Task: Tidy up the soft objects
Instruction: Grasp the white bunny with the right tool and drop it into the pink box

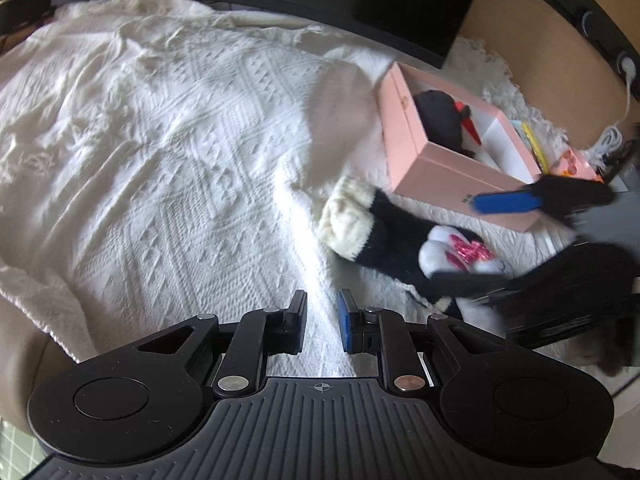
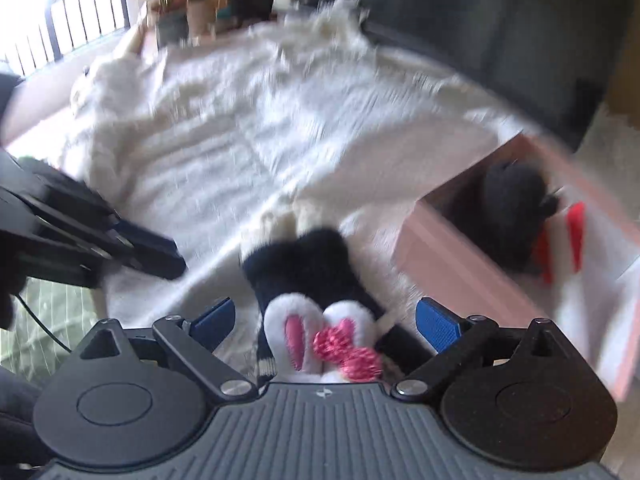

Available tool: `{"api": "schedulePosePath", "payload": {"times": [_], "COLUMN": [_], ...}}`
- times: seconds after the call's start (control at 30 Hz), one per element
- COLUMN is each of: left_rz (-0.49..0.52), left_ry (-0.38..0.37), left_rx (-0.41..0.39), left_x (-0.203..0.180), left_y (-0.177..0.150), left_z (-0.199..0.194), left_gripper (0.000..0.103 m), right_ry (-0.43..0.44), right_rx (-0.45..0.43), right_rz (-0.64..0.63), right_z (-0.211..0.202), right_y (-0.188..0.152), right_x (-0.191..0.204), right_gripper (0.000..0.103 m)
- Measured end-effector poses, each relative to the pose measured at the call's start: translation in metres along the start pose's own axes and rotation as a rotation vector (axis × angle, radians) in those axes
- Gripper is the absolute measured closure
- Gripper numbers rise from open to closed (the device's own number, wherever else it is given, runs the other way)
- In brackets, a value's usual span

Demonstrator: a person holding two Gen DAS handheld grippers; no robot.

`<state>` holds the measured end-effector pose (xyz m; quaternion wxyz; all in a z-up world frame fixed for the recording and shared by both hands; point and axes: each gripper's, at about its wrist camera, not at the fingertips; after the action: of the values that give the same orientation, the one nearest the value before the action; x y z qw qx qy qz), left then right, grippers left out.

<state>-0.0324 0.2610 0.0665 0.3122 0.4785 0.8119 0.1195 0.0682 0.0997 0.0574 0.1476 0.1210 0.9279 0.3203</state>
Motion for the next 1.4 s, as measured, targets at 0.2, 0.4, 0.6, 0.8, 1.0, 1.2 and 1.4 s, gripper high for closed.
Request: {"api": "schedulePosePath", "payload": {"times": [0.2, 0.4, 0.6, 0.8, 1.0, 1.2, 1.4], "left_rz": [0.025, 0.032, 0.071, 0.114, 0.162, 0.169, 0.122], "left_ry": [-0.017, -0.057, -0.118, -0.173, -0.237, -0.229, -0.167], "left_rx": [0.000, 0.029, 0.066, 0.068, 0.054, 0.017, 0.025], "left_x": [-0.005, -0.011, -0.028, -0.046, -0.060, -0.053, -0.029], "left_y": [-0.004, -0.010, -0.015, -0.011, -0.006, -0.001, 0.003], "left_z": [-0.008, -0.004, 0.003, 0.011, 0.009, -0.001, 0.001], "left_gripper": [0.085, 0.085, 0.085, 0.085, 0.085, 0.085, 0.085], "right_ry": [-0.012, -0.032, -0.059, -0.200, -0.461, -0.569, -0.477], "right_rx": [0.131, 0.104, 0.089, 0.000, -0.082, -0.060, -0.012], "right_rz": [-0.026, 0.111, 0.239, 0.279, 0.379, 0.502, 0.617], "right_z": [0.048, 0.024, -0.029, -0.104, -0.130, -0.077, -0.026], "right_y": [-0.014, -0.025, -0.028, -0.019, 0.012, 0.028, 0.003], "right_x": [0.003, -0.004, 0.004, -0.011, -0.078, -0.141, -0.154], "right_gripper": [0.003, 0.051, 0.060, 0.060, 0.060, 0.052, 0.036]}}
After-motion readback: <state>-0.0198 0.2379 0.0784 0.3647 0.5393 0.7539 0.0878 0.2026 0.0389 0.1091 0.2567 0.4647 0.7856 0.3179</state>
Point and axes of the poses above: each gripper's, at about its wrist camera, not at the fingertips, and z roughly the way its jaws point, x to its left, y to its top, and after that the axes turned 15 degrees about -z, right-handed
